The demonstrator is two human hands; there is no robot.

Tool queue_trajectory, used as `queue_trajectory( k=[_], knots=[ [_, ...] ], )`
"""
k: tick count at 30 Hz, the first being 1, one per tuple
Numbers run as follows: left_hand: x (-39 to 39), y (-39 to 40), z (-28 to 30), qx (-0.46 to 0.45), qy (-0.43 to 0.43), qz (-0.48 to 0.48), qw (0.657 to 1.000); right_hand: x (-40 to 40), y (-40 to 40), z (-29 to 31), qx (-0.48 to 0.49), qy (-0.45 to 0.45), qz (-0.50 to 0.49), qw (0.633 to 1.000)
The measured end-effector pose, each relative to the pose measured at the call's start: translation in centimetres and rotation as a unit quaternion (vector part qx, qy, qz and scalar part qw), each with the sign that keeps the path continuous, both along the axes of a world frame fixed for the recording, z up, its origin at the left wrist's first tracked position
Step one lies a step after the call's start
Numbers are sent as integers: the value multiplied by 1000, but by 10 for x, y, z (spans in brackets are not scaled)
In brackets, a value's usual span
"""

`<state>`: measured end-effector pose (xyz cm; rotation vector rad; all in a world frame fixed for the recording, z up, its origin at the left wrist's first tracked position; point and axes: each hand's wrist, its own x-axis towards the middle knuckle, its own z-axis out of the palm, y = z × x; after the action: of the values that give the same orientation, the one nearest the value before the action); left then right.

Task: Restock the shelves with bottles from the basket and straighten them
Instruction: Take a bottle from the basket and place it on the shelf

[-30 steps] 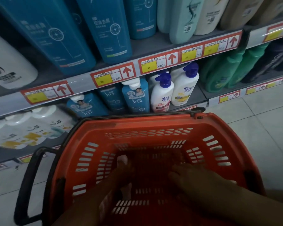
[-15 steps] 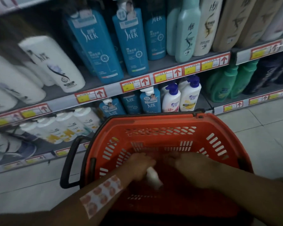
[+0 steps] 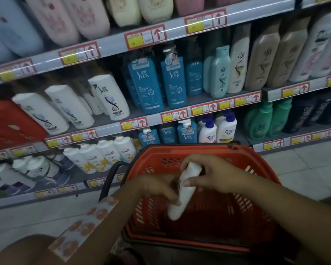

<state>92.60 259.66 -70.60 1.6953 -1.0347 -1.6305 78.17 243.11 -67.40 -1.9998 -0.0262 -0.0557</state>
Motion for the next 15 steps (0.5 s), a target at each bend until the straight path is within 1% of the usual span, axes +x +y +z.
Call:
queue_trajectory(
  k=[1, 2, 3, 4, 5, 8, 10, 13, 15],
  knots=[
    [-2, 7, 4, -26, 83, 45, 995, 0, 1, 6, 17, -6, -31, 999],
    [-4, 13, 4, -47, 155, 79, 984, 0, 2, 11, 30, -11, -63, 997],
    [-8, 18, 5, -63, 210, 105, 970, 1, 3, 14, 47, -10, -95, 994],
    [-13, 21, 5, -72, 244, 132, 958, 2, 4, 16, 56, -9, -127, 990],
    [-18, 22, 5, -75, 265, 155, 949, 3, 6, 19, 47, -12, -158, 986],
    [-35, 16, 4, -55, 302, 210, 928, 7, 8, 21, -37, -31, -241, 969],
    [-46, 9, 3, -30, 329, 221, 917, 8, 7, 23, -75, -38, -274, 958],
    [-63, 1, 5, 3, 328, 227, 917, 7, 6, 24, -140, -41, -310, 940],
    [-71, -1, 3, 13, 326, 241, 914, 7, 6, 22, -157, -36, -321, 933]
  ],
)
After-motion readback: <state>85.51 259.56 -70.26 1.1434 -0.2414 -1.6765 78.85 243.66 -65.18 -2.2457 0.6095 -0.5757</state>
